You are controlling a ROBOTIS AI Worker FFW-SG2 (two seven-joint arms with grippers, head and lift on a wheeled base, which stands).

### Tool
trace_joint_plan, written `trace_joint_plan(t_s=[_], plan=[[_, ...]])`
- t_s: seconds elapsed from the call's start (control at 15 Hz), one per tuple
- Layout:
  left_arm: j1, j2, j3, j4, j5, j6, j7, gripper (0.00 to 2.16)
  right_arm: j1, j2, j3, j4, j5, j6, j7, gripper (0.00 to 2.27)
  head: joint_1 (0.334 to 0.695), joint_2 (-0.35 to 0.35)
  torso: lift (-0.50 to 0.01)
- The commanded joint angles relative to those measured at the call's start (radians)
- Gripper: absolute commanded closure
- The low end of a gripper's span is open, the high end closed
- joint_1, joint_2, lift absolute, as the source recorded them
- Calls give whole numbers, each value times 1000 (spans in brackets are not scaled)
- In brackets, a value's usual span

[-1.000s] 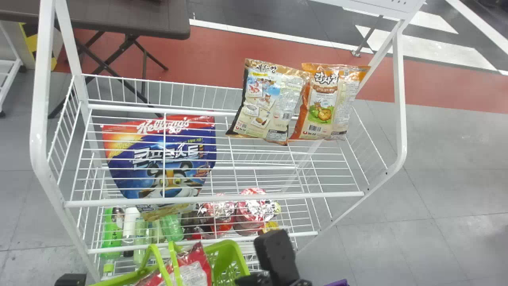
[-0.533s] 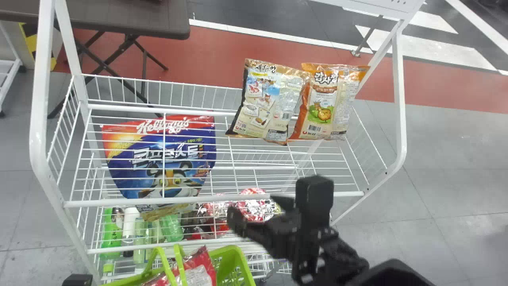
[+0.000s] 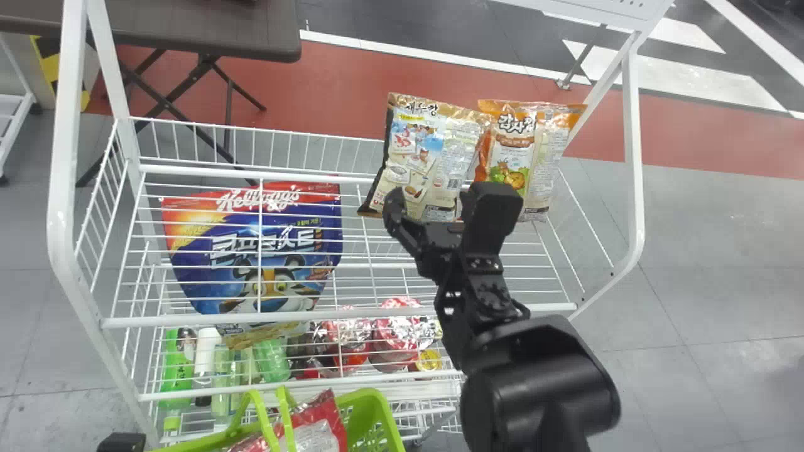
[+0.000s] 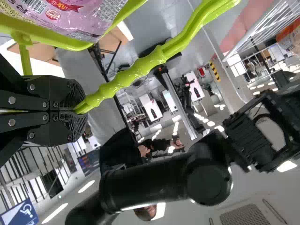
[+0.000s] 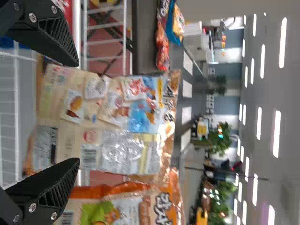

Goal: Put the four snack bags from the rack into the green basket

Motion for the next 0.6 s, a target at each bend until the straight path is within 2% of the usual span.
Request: trace_joint_plan(t_s=[0.0, 0.2, 0.33, 0.4, 0.47, 0.53], plan=[[0, 2, 9, 1, 5, 1, -2, 2115, -61, 1, -7, 69, 22, -28, -7, 97, 695, -350, -6], [-3, 1, 10, 3, 5, 1, 0, 2115, -150, -1, -39, 170, 27, -7, 6, 97, 695, -350, -6], [-5, -2, 9, 3, 3, 5, 8, 2115, -175, -1, -75, 199, -10, -3, 55, 144, 695, -350, -6], [-6, -2, 9, 4, 3, 8, 9, 2115, -180, -4, -85, 207, -16, -3, 82, 394, 695, -350, -6], [-6, -2, 9, 4, 2, 8, 9, 2115, -180, -4, -88, 210, -13, 0, 116, 991, 695, -350, -6], [-6, -4, 9, 6, 0, 8, 11, 2115, -164, -2, -82, 202, -19, 0, 128, 1885, 695, -350, -6]])
